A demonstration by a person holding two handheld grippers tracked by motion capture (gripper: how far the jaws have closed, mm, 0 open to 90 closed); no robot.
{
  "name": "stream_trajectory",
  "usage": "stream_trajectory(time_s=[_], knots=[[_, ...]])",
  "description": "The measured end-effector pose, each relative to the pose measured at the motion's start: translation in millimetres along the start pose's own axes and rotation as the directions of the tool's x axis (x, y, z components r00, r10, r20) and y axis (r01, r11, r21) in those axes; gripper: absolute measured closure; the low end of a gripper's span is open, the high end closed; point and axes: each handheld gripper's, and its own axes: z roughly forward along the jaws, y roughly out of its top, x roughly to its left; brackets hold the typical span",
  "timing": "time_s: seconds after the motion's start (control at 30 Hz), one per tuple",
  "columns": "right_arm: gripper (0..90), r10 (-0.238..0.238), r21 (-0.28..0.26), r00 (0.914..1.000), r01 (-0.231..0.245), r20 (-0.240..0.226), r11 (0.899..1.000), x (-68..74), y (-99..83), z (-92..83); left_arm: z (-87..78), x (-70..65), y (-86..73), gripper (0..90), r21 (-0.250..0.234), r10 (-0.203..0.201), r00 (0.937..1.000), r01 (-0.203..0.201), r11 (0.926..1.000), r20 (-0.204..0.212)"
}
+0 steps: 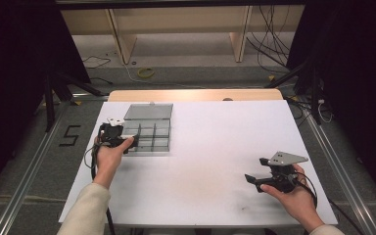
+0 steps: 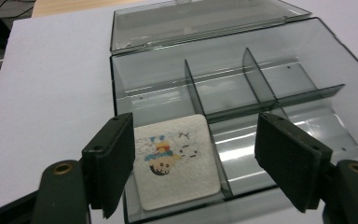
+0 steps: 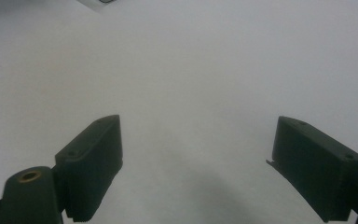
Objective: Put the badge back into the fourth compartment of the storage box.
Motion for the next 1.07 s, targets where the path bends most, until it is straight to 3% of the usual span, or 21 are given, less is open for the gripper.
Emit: stream_trajectory(time_s=[0.23,0.3,0.5,0.77,0.87,0.97,1.07], knots=[[16.6,0.0,-0.004,1.0,0.0,-0.002,1.0,0.0,-0.1,-0.9,-15.3,-13.2,-2.6,26.2,-0.051,0.072,0.9948,-0.068,0.9963,0.072],[16.6,0.0,-0.005,1.0,-0.001,-0.002,1.0,-0.3,-0.1,-1.1,-19.4,-18.0,-4.0,26.0,-0.06,0.104,0.9907,-0.099,0.9933,0.088],[16.6,0.003,-0.005,1.0,-0.003,-0.005,1.0,-0.5,-0.5,-1.1,-29.3,-30.8,-10.9,25.3,-0.081,0.15,0.9792,-0.14,0.9869,0.137],[16.5,0.0,-0.009,0.9999,0.0,-0.013,1.0,-0.5,-0.9,-1.2,-44.2,-49.5,-34.4,25.2,-0.087,0.209,0.9567,-0.195,0.9769,0.202],[16.5,-0.001,-0.011,0.9999,0.001,-0.014,1.0,-0.5,-0.6,-1.6,-51.4,-56.7,-43.6,25.2,-0.093,0.242,0.945,-0.227,0.9695,0.22],[16.5,-0.004,-0.012,0.9999,0.004,-0.016,1.0,-0.6,-0.8,-1.7,-57.5,-60.7,-49.8,25.1,-0.095,0.289,0.9307,-0.275,0.9568,0.224],[16.5,-0.002,-0.009,0.9999,0.002,-0.016,1.0,-1.1,-1.3,-1.7,-61.2,-63.2,-54.8,25.2,-0.093,0.294,0.9272,-0.28,0.9554,0.231]])
